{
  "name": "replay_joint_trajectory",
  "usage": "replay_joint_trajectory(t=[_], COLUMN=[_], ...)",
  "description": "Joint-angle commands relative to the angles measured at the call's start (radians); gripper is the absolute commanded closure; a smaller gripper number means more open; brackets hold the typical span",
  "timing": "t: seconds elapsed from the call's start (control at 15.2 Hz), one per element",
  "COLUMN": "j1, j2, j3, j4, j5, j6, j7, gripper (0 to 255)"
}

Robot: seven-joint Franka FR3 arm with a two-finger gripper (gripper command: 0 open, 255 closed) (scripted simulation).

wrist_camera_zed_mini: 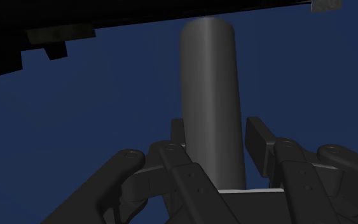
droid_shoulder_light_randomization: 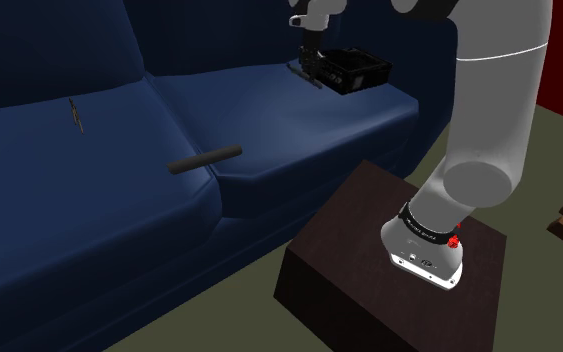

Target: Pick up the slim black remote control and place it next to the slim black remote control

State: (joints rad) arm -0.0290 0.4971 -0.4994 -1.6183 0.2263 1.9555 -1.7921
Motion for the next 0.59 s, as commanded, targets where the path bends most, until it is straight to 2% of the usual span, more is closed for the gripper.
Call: replay_joint_trajectory(t=[0.0, 0.53], j1=[0.001, 0.003], j2=[-0.011, -0.042], j3=[-0.003, -0.013], j4=[0.014, 0.07], j5=[-0.006, -0.023], j6=[-0.023, -0.106], j7=[0.003, 0.013], gripper=[255, 255])
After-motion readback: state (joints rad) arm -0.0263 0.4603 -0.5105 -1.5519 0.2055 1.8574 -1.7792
